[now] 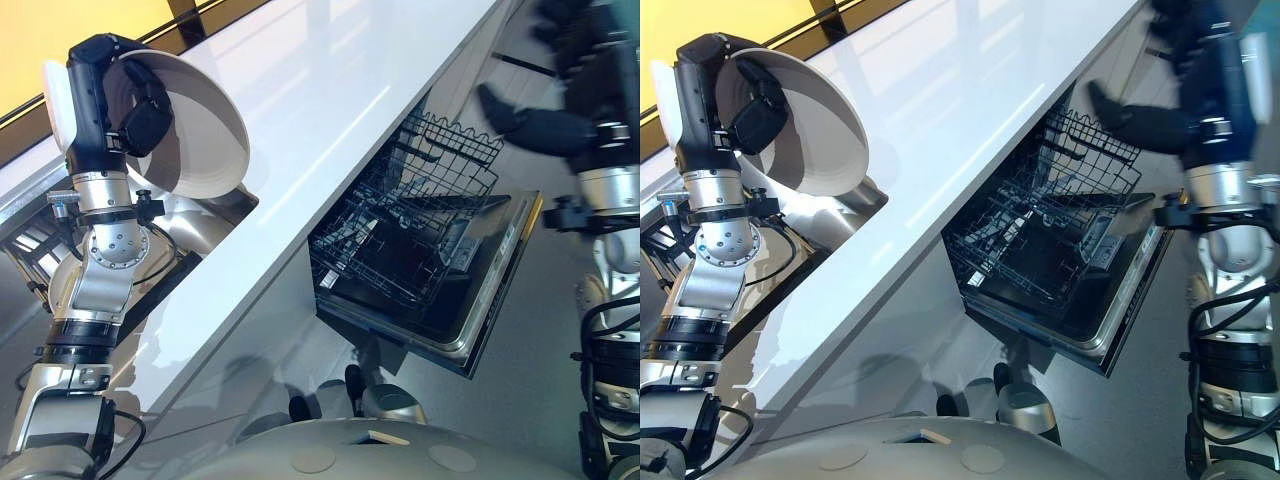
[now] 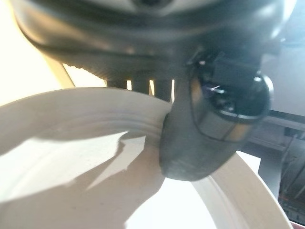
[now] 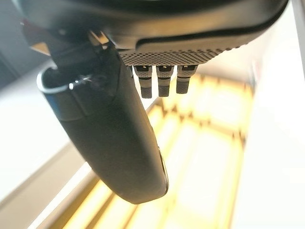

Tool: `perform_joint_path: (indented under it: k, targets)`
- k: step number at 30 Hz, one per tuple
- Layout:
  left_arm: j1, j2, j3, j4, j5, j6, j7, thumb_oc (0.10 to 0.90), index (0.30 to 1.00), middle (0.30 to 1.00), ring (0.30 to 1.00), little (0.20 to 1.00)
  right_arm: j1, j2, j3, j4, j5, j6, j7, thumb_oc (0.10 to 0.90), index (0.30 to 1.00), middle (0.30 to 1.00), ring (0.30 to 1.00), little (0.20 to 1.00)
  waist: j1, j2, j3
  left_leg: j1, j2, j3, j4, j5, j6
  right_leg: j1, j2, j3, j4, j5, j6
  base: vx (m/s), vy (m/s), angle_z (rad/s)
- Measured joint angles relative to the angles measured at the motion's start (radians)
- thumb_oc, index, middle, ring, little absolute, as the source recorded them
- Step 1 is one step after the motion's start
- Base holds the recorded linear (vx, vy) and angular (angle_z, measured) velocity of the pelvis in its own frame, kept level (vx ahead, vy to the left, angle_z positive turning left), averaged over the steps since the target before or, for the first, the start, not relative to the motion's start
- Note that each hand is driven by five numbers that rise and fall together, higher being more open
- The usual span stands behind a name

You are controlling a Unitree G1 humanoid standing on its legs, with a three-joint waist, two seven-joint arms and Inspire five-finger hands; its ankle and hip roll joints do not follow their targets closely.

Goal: Pick up plates and place into dishwasher.

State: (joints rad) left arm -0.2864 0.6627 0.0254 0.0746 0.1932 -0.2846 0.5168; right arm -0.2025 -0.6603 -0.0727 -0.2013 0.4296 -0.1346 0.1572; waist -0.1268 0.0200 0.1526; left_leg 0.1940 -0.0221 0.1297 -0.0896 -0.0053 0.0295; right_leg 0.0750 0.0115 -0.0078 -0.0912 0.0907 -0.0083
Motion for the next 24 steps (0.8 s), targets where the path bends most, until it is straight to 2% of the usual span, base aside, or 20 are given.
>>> perform_joint_path:
  k: [2,4,6,10,13,18,24]
  targets:
    - [-0.024,-0.01,-0.022,-0.002,0.005,0.006,0.026,0.1,0.3,0.3,0.3,0.2,-0.006,0.025,0.075,0.0,0.019,0.048,0.009,0.8,0.9,0.9,0.9,0.9,0.024,0.001,0.0,-0.007,0.002,-0.011,0.0,0.001,-0.001,-0.002,0.002,-0.008,0.0,0.0,0.0,0.0,-0.024,0.17]
    - [-0.045,-0.02,-0.048,-0.002,0.006,0.017,0.042,0.1,0.3,0.3,0.3,0.2,-0.015,0.03,0.134,0.0,0.019,0.055,-0.001,0.8,0.9,0.9,0.9,0.9,0.046,0.001,0.0,-0.011,0.002,-0.021,0.001,0.002,-0.001,-0.003,0.001,-0.01,0.0,0.0,-0.001,0.0,-0.025,0.17]
    - [-0.058,-0.03,-0.077,-0.002,0.007,0.045,0.07,0.1,0.3,0.3,0.3,0.2,-0.057,0.072,0.176,0.0,0.017,0.054,-0.03,0.8,0.9,0.9,0.9,0.9,0.058,0.001,0.0,-0.011,0.001,-0.028,0.001,0.002,-0.001,-0.001,-0.001,-0.015,0.0,0.0,0.0,0.01,-0.015,0.11]
    - [-0.082,-0.05,-0.144,-0.002,0.015,0.082,0.092,0.1,0.3,0.3,0.3,0.2,-0.179,0.144,0.201,0.0,0.019,0.053,-0.1,0.8,0.9,0.9,0.9,0.9,0.075,0.001,0.0,-0.012,-0.001,-0.036,0.001,0.005,0.002,0.002,-0.004,-0.029,0.0,0.0,0.0,0.0,-0.007,0.07]
    - [-0.086,-0.063,-0.17,-0.001,0.034,0.093,0.095,0.1,0.3,0.3,0.3,0.2,-0.227,0.163,0.203,0.0,0.029,0.059,-0.115,0.8,0.9,0.9,0.9,0.9,0.078,0.001,0.0,-0.01,-0.001,-0.035,0.001,0.006,0.001,0.003,-0.004,-0.029,0.0,0.0,0.0,0.0,-0.003,-0.01]
    - [-0.092,-0.067,-0.2,0.027,0.05,0.108,0.105,0.1,0.3,0.3,0.3,0.2,-0.235,0.183,0.243,0.004,0.152,0.12,-0.125,0.8,0.9,0.9,0.9,0.9,0.07,0.001,0.0,-0.006,-0.001,-0.033,0.001,0.007,0.0,0.007,-0.004,-0.03,0.0,0.0,0.0,0.01,-0.005,-0.02]
    - [-0.111,-0.092,-0.231,0.095,0.084,0.108,0.135,0.1,0.3,0.3,0.3,0.2,-0.235,0.255,0.335,0.055,0.347,0.245,-0.105,0.8,0.9,0.9,0.9,0.9,0.067,0.001,0.0,0.008,0.003,-0.032,0.0,0.01,-0.004,0.019,0.0,-0.032,0.0,0.0,0.0,0.02,-0.005,0.0]
